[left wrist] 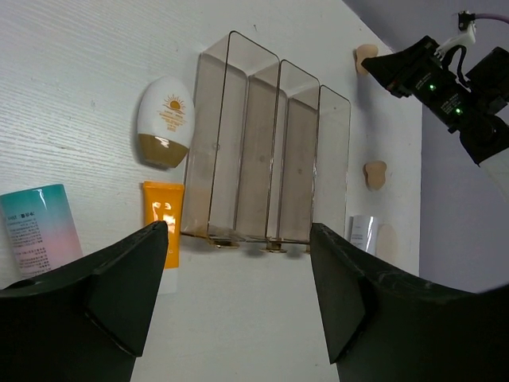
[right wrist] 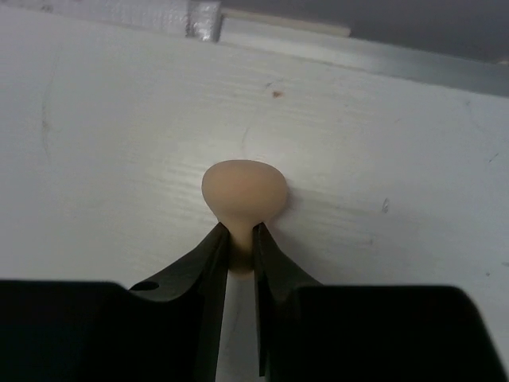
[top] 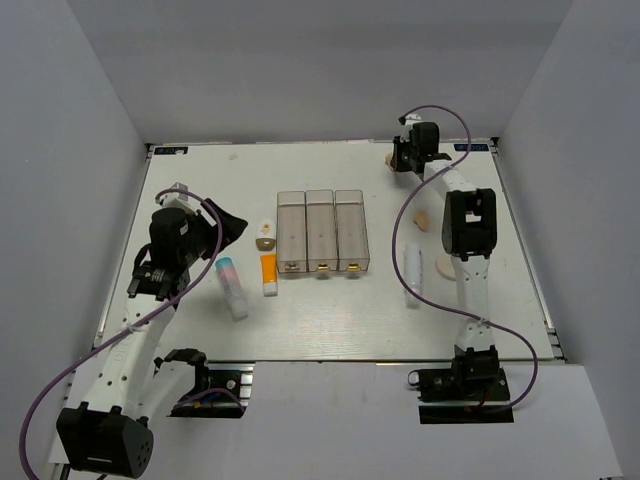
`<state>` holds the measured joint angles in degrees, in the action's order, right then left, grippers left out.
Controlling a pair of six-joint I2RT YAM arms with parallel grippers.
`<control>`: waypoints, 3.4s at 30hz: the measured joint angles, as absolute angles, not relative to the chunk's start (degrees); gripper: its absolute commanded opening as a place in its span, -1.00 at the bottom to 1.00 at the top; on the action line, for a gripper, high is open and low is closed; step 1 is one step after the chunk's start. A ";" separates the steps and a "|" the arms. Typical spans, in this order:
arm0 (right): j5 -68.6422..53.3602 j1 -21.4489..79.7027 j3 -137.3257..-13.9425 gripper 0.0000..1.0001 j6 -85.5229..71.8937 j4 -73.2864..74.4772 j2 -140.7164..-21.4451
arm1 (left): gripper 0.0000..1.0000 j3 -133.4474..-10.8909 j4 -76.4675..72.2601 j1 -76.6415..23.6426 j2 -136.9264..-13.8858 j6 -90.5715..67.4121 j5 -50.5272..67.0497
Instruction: Organize the makeup
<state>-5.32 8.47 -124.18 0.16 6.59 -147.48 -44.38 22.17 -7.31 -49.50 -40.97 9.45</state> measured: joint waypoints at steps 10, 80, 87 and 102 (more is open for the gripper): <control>-28.99 7.70 -100.22 -0.67 5.87 3.03 -122.54 | 0.61 -40.86 21.04 -7.31 -52.75 -42.02 10.81; 7.42 11.51 -74.46 0.10 24.56 17.93 -109.19 | 0.62 -30.65 15.81 -7.27 -51.79 -39.42 18.61; 5.76 10.39 -75.85 -0.40 24.95 20.14 -111.11 | 0.62 -30.65 15.81 -7.25 -51.79 -39.42 18.63; -28.08 12.47 -80.79 -0.63 25.47 25.43 -100.90 | 0.62 -30.65 14.98 -7.25 -53.84 -38.96 18.68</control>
